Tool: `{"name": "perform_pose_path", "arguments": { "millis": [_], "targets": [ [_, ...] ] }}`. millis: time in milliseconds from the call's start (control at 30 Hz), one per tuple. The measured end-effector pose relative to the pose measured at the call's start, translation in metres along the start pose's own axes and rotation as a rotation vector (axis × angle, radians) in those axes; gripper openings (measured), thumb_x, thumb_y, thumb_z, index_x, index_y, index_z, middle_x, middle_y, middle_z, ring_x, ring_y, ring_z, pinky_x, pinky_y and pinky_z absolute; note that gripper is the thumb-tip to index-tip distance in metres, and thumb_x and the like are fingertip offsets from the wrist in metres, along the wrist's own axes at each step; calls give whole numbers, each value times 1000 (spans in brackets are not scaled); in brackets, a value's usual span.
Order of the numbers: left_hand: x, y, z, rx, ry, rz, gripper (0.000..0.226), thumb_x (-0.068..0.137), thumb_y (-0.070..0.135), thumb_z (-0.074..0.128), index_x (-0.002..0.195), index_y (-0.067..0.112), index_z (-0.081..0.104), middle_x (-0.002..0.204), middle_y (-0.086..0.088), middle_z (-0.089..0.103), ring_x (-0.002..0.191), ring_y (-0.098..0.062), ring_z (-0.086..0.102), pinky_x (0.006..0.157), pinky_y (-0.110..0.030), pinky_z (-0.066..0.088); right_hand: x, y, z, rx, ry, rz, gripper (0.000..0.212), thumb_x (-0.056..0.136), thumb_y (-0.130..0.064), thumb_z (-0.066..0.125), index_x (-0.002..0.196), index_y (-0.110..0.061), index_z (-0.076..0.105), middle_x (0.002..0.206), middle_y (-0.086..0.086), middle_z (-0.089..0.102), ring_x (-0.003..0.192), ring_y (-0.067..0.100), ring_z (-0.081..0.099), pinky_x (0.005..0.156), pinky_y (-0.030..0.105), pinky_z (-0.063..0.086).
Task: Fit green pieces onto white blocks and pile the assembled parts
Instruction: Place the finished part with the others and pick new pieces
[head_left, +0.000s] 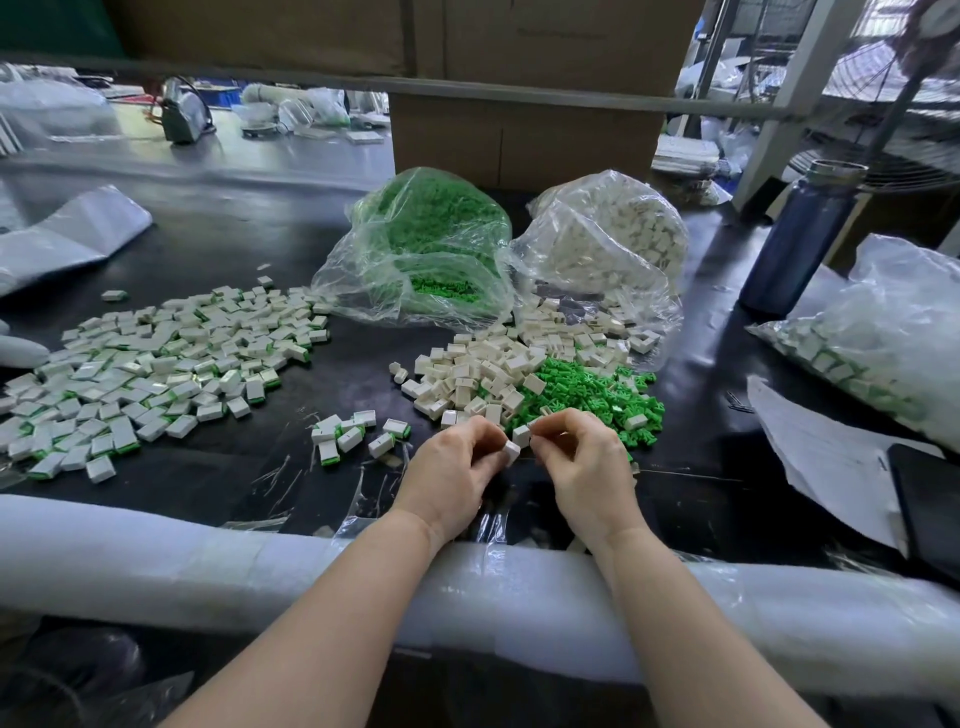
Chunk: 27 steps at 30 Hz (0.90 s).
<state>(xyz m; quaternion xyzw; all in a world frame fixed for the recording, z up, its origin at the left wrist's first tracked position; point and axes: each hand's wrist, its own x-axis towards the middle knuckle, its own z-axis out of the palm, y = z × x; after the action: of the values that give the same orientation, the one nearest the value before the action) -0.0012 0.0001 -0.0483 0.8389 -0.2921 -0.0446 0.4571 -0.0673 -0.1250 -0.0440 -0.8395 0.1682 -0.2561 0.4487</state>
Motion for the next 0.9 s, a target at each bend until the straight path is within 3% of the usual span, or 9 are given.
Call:
{"name": "perform_pose_path", "arguments": {
  "millis": [100,267,467,600,767,900],
  "targets": [
    [0,0,0,-61,2,0,9,87,19,64,90,27,61,80,12,61,78,-8,58,76,-13,44,1,0,-1,73,11,58,13,83,-3,66,91,-14,66,93,6,66,82,13,61,77,15,48],
    [-2,0,-1,-103,-14,6,32,90,14,59,86,46,58,80,14,58,74,-5,56,73,-12,46,1,0,-2,48,0,84,14,84,-3,65,92,-13,69,92,3,68,83,13,62,81,21,50],
    [1,0,-2,-168,-25,-32,22,86,16,65,80,34,55,77,6,65,77,-11,62,79,-22,50,0,2,-1,46,-9,79,13,90,-10,59,93,-16,70,91,4,66,82,14,58,81,26,48],
    [0,0,-1,-185,-31,-17,18,86,14,65,85,30,58,78,8,62,75,-9,59,77,-20,50,0,1,-1,139,-24,93,19,93,-6,54,86,-20,65,85,5,65,68,10,61,69,20,53],
    [1,0,-4,-274,-16,-41,25,87,11,62,83,35,63,78,7,63,73,-5,57,74,-13,48,0,-2,-3,309,-70,143,22,90,-1,56,80,-20,62,73,0,66,61,6,65,65,21,56],
    [2,0,-4,-296,-13,-65,21,87,10,62,82,31,63,79,4,64,75,-10,60,78,-23,51,-1,-5,-3,349,-119,149,20,87,1,61,78,-17,65,70,1,66,57,4,63,61,21,57]
  ]
}}
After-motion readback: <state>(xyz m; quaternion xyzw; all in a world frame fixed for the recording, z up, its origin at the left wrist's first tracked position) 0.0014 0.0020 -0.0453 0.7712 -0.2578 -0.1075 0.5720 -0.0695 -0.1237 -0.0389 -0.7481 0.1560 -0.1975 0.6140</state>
